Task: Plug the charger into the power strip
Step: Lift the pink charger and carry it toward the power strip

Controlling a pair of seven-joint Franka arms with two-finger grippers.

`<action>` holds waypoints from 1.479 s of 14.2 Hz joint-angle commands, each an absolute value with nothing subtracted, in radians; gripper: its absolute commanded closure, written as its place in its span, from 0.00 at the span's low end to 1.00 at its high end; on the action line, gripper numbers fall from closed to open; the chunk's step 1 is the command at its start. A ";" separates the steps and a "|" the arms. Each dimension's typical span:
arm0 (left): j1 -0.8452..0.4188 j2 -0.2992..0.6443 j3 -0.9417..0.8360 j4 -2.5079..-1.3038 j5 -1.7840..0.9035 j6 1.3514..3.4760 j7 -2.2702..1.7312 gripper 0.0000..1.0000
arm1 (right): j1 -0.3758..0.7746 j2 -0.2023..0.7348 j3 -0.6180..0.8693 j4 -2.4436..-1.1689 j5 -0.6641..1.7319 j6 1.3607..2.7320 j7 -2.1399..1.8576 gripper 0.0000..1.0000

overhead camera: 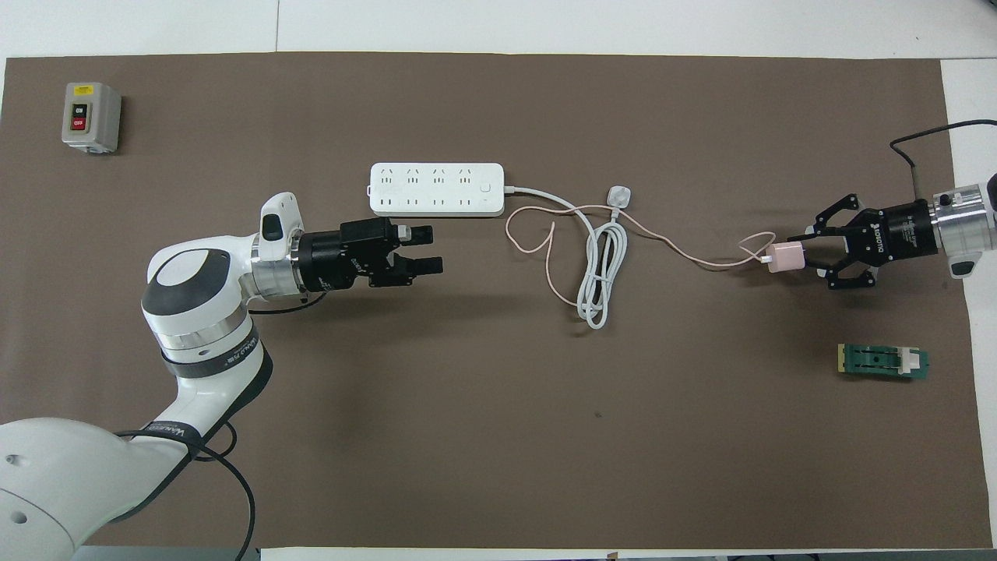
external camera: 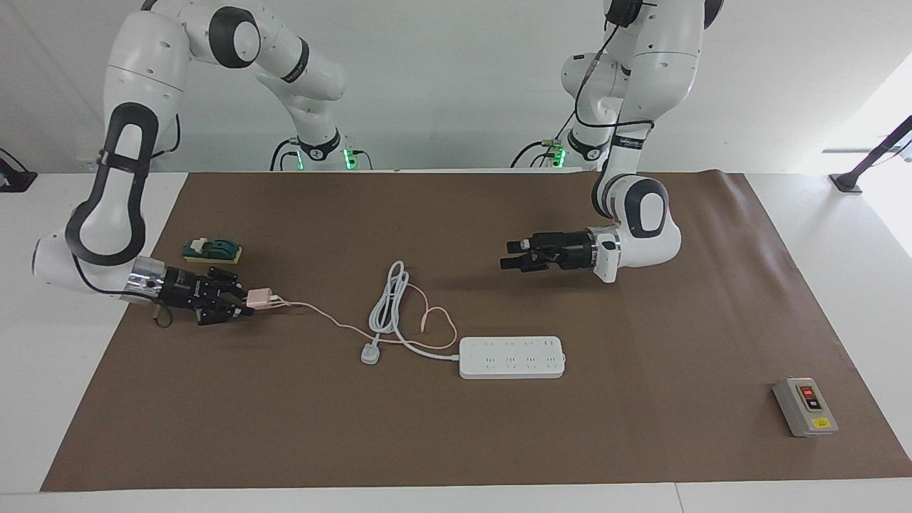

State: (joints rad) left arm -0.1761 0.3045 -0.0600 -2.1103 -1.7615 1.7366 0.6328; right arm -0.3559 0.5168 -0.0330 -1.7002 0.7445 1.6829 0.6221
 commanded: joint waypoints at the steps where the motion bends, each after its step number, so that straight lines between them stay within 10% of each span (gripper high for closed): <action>1: -0.192 0.347 -0.048 -2.071 -1.801 1.735 0.692 0.00 | -0.319 0.465 -0.029 -1.686 0.713 1.655 0.707 1.00; 21: -0.209 0.391 -0.026 -2.016 -1.790 1.762 0.853 0.00 | 0.179 0.308 -0.020 -1.684 0.756 1.954 1.377 1.00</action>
